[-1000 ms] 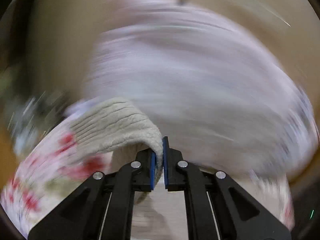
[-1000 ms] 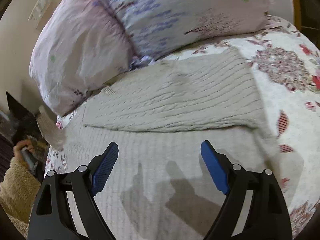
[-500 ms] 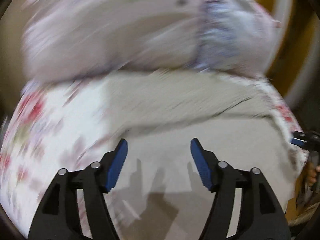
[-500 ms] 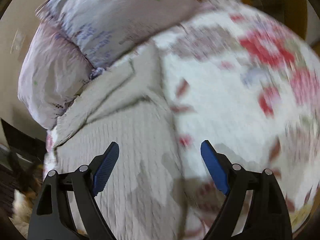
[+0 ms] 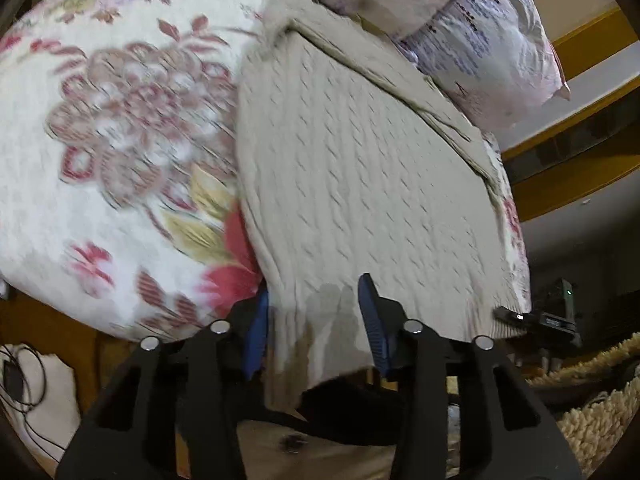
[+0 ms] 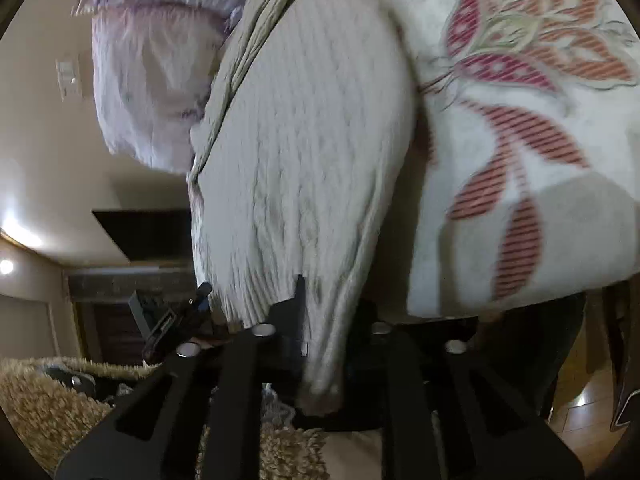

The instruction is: Fold small clothes

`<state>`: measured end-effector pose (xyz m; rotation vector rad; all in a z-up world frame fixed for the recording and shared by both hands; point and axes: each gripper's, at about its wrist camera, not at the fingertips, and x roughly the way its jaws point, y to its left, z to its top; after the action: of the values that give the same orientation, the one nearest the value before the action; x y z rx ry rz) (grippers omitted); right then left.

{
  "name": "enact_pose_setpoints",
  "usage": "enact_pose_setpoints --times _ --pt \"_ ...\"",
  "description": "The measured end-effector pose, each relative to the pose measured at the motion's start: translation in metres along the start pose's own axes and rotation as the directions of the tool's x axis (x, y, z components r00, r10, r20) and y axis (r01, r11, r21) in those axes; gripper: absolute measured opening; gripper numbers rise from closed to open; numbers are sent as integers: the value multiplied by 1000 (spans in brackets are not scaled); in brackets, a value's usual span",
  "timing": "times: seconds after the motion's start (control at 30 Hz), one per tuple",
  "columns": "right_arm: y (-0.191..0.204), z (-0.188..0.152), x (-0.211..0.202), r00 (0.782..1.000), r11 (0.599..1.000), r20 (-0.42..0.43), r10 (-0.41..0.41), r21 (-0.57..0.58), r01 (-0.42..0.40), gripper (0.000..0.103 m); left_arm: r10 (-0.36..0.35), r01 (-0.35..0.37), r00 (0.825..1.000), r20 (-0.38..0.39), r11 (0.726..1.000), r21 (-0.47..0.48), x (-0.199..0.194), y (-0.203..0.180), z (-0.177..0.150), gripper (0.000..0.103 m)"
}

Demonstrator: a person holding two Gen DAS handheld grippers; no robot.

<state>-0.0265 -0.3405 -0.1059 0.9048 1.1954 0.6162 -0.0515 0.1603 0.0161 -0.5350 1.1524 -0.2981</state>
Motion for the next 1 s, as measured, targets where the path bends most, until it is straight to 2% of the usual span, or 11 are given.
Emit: enact_pose_setpoints --times 0.1,0.23,0.37,0.43,0.47,0.5,0.53,0.57,0.7,0.87,1.0 --pt "22 22 2 998 997 35 48 -53 -47 8 -18 19 998 -57 1000 22 20 -13 10 10" --pt "72 86 -5 978 975 153 142 -193 -111 8 -155 156 987 -28 987 38 21 -28 57 7" --pt "115 165 -8 932 947 285 224 -289 -139 8 -230 220 950 212 973 68 -7 -28 161 7" --pt "130 208 -3 900 948 373 226 -296 -115 10 -187 172 932 310 982 74 -6 -28 220 8" --pt "130 227 1 891 956 406 202 -281 -89 23 -143 130 936 322 990 64 -1 -28 243 13" --pt "132 244 10 891 964 420 174 -256 -67 41 -113 103 939 324 993 48 4 -27 256 30" --pt "129 262 23 900 979 423 104 -205 -17 72 -71 69 943 325 997 19 8 -23 268 42" --pt "127 270 31 902 987 428 52 -159 19 74 8 3 941 337 999 -32 11 -15 276 64" --pt "121 252 27 893 981 449 34 -184 55 90 57 -33 953 296 996 -86 17 11 270 76" --pt "96 248 17 899 989 438 -4 -131 69 91 23 0 992 128 984 -176 59 39 246 73" --pt "83 247 8 904 992 428 -8 -107 60 91 20 6 986 167 987 -159 80 22 246 64"
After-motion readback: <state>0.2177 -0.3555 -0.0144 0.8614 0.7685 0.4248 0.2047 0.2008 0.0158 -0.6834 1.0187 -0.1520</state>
